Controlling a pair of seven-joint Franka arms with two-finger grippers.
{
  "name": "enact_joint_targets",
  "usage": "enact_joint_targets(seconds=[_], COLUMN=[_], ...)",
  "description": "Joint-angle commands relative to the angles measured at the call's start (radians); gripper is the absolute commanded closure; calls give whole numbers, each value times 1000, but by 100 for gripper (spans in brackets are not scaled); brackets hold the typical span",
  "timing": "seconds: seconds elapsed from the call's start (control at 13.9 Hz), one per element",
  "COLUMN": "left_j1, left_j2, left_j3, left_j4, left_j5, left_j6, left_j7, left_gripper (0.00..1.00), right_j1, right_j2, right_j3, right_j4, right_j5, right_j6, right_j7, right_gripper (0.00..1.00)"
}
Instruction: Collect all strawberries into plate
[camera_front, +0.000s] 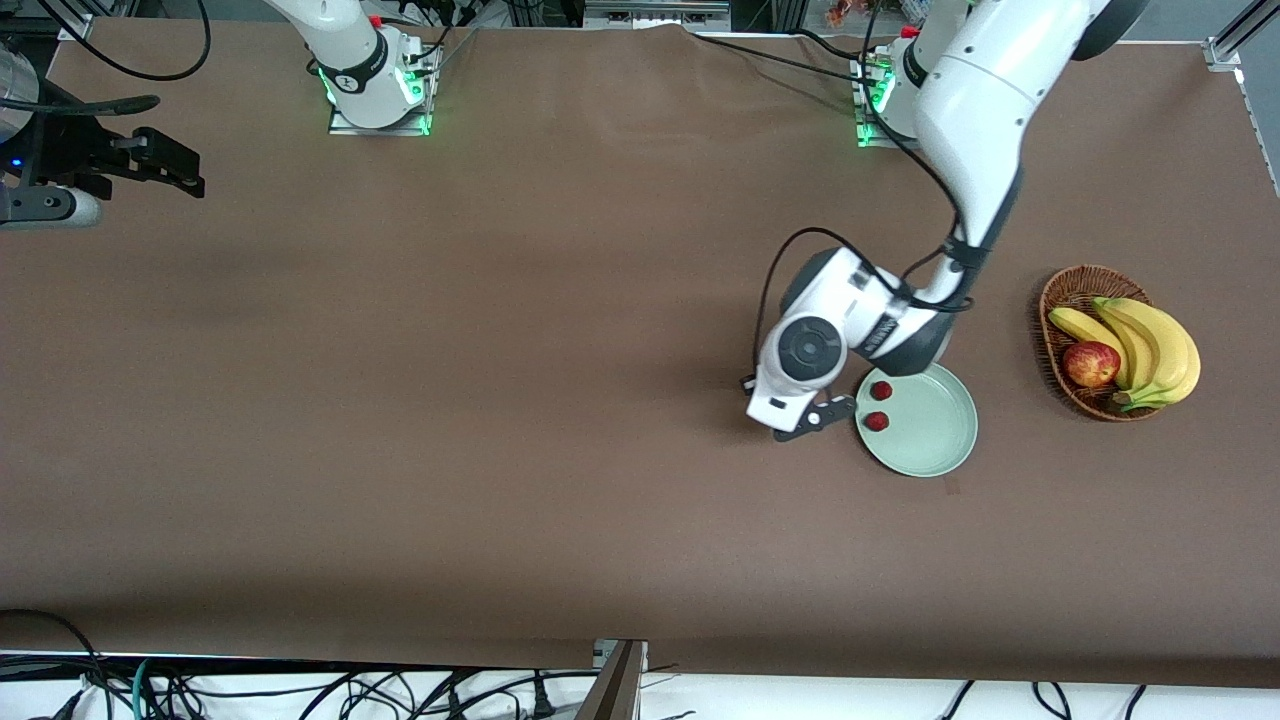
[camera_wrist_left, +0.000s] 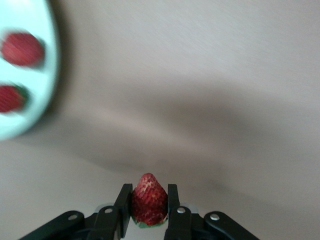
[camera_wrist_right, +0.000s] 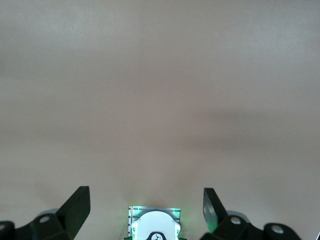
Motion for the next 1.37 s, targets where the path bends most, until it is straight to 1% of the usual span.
enact_joint_targets(seconds=[0.0,0.22,0.43,0.5,0.58,0.65,0.72,1.15,1.22,1.29], left_j1=[41,114,212,243,266,283,288,289,289,291], left_j2=[-29,-46,-54,-53,-53,-49,-44,-52,-63,-93], left_j3=[-4,-5,-7,-7,-7,-7,-7,-11,-18,-16], left_j4=[10,11,11,11,13,13,13,20,40,51], left_j5=[16,16,13,6,3,-2,-4,-4,-4,-4], left_j6=[-69,-86,-90,-86,-85,-85,-82,-85,-100,-141], left_j7=[154,339,613,695,763,809,817,814,811,812], left_gripper=[88,88,88,88,85,71,1,0,0,0], right_j1=[-14,-16,-19,-17,-16,-17,-17,-17,-17,-19], right_j2=[9,32,33,33,33,33,35,41,41,41], right_j3=[4,1,0,1,1,1,0,0,0,0], right_j4=[16,43,45,45,45,46,46,54,56,54], right_j5=[-15,-16,-15,-15,-15,-15,-15,-15,-15,-15], right_j6=[0,0,3,3,3,5,6,8,8,8], right_j7=[-24,-26,-23,-23,-21,-23,-23,-23,-23,-23], right_gripper=[0,0,0,0,0,0,0,0,0,0])
